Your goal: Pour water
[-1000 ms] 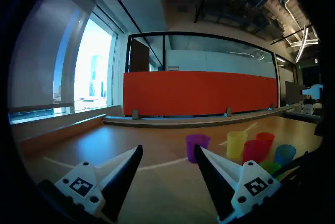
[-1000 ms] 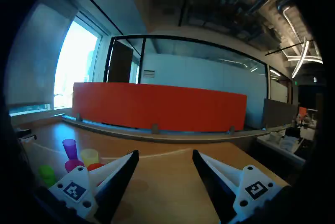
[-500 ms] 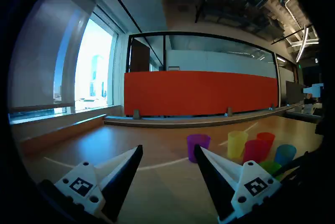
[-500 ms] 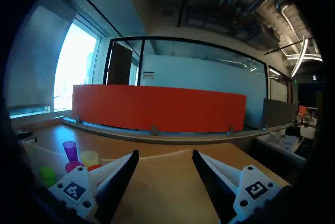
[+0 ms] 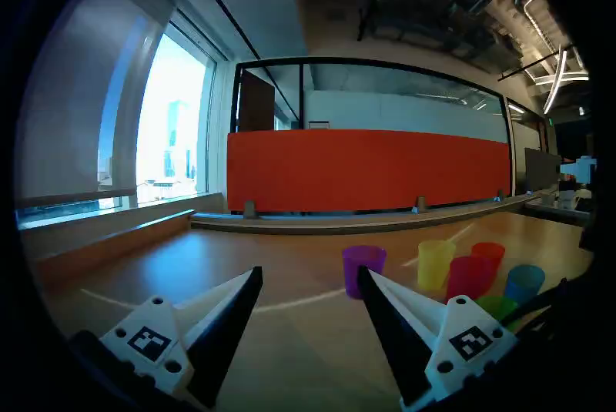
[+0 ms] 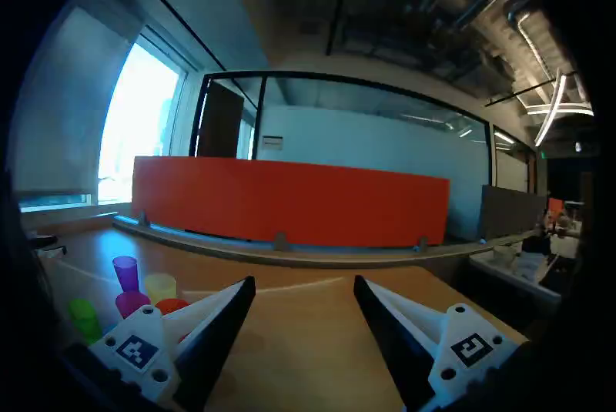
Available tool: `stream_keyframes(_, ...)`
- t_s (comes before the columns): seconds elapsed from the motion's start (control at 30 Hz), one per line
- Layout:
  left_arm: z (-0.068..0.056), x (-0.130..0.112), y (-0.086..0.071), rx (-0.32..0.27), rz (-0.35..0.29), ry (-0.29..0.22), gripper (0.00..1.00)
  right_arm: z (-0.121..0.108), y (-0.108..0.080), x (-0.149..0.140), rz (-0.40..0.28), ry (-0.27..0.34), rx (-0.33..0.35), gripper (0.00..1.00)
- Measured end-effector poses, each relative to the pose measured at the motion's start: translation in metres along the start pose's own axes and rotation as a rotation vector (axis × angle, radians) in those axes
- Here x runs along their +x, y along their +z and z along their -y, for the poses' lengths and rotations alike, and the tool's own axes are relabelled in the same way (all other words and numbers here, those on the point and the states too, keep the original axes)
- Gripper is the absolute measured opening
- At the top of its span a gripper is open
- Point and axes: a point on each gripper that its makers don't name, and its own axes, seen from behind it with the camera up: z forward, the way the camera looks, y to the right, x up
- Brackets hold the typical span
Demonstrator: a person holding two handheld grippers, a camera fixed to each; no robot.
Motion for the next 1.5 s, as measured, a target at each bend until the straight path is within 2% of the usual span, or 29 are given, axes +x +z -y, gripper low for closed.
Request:
stream_keyframes(0.37, 0.000, 0.000, 0.000, 0.000, 0.000, 0.000, 0.91, -0.012, -0.006, -0.009, -0.059, 0.027, -0.011, 0.99)
stream_keyframes(1.0, 0.000, 0.000, 0.000, 0.000, 0.000, 0.000, 0.91, -0.010, -0.003, -0.058, -0.058, 0.029, -0.012, 0.99)
stream_keyframes(1.5, -0.001, -0.001, 0.000, 0.001, 0.000, 0.000, 0.90, -0.009, 0.004, -0.071, -0.035, 0.034, -0.007, 0.99)
